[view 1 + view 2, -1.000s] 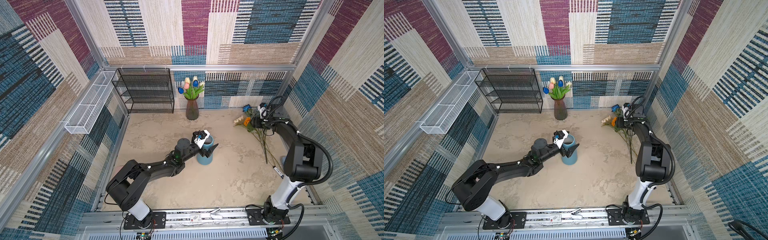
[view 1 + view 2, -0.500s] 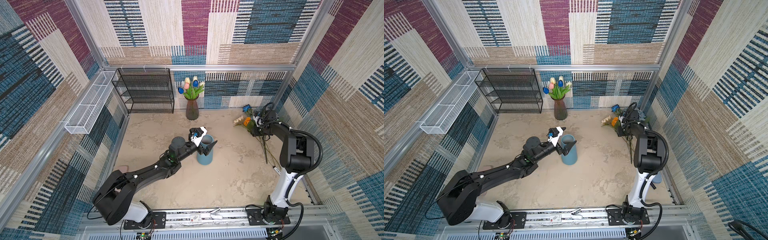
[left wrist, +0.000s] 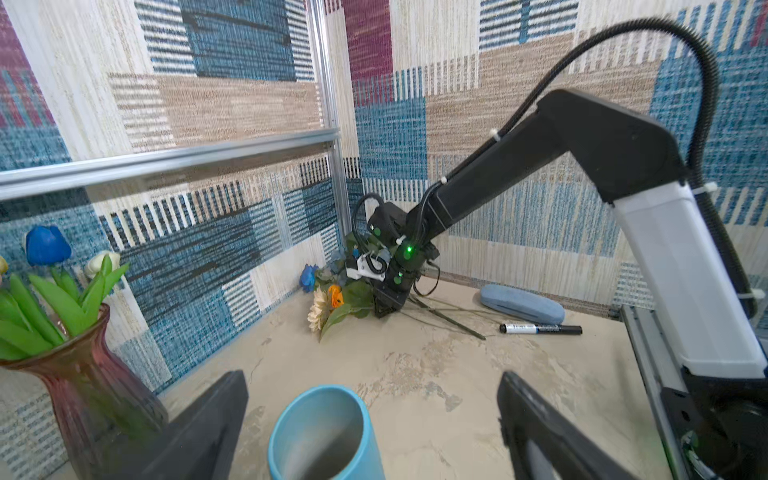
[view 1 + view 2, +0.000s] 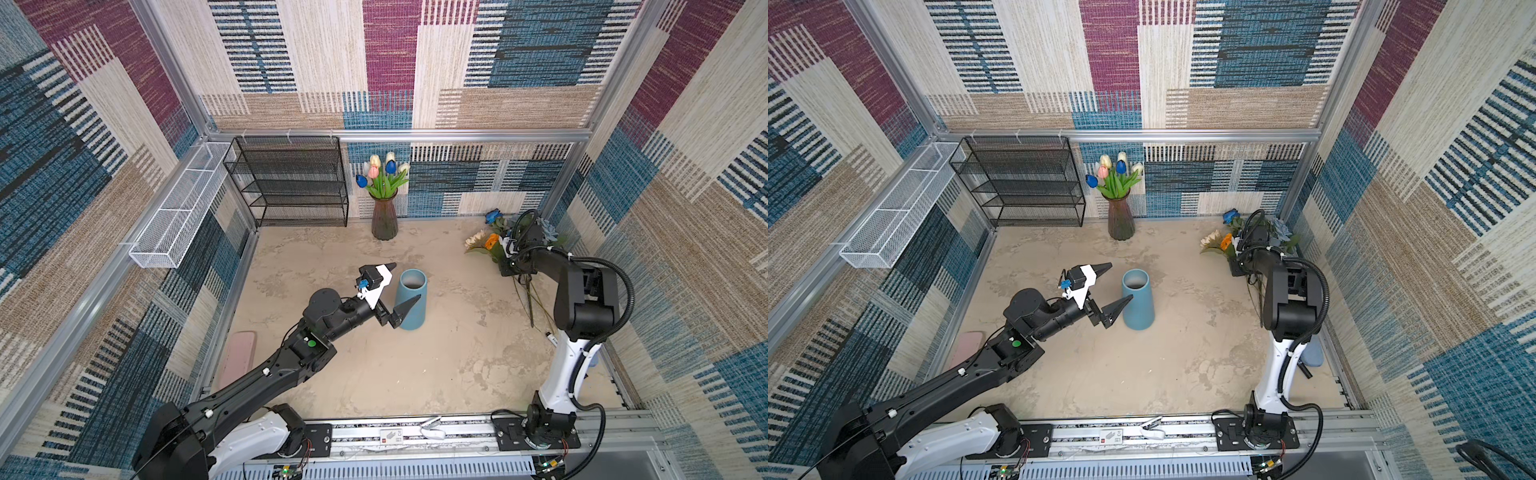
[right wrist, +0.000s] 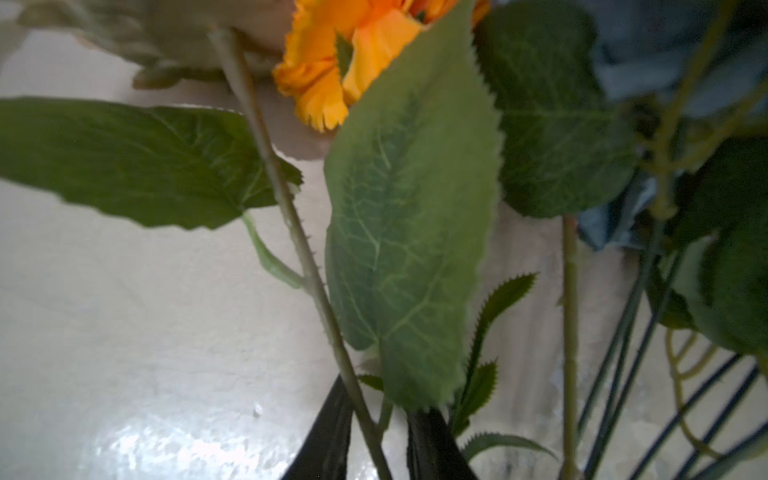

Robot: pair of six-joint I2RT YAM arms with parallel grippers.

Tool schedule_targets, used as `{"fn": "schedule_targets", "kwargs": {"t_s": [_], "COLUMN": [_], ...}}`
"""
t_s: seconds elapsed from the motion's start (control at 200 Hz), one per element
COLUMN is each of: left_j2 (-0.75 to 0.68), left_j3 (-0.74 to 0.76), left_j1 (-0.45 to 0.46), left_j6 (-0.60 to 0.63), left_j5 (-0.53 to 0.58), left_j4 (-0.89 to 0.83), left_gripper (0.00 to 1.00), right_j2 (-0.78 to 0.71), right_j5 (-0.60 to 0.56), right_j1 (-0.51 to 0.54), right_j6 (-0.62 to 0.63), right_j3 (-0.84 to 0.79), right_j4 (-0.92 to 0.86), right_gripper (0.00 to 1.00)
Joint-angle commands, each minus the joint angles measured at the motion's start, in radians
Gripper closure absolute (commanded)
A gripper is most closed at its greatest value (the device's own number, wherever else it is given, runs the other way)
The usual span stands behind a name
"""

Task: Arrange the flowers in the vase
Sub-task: 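Release the teal vase while the right gripper grasps the flower stems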

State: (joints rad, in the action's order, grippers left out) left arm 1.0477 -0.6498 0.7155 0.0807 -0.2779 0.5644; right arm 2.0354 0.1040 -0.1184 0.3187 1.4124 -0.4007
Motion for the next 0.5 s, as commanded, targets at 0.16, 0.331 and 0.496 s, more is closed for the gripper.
{"fn": "schedule_targets", "kwargs": {"t_s": [0.16,0.331,0.496], "left_j2": [-0.024,-0.041,-0.062], "left_j3": [0.058,0.083,0.104], "left_j1": [-0.001,-0.001,-0.002], "left_j6": [-0.003,-0.002,-0.009], "left_j5": [0.064,0.086,0.094], "left_j4": [0.029,0.038,0.021], "left_gripper": [0.04,0.04,0.03], "right_j2": [-0.101,-0.151,-0.099], "right_j5": [-0.009,0.025,0.007], "right_j1": [0.029,0.029,0.029], "right_j6": [0.019,0.022,0.024], "right_j3": [-0.014,-0.064,-0.052], "right_j4": [0.012,0.052,0.049], "right_gripper": [0.82,0.91,0.67]}}
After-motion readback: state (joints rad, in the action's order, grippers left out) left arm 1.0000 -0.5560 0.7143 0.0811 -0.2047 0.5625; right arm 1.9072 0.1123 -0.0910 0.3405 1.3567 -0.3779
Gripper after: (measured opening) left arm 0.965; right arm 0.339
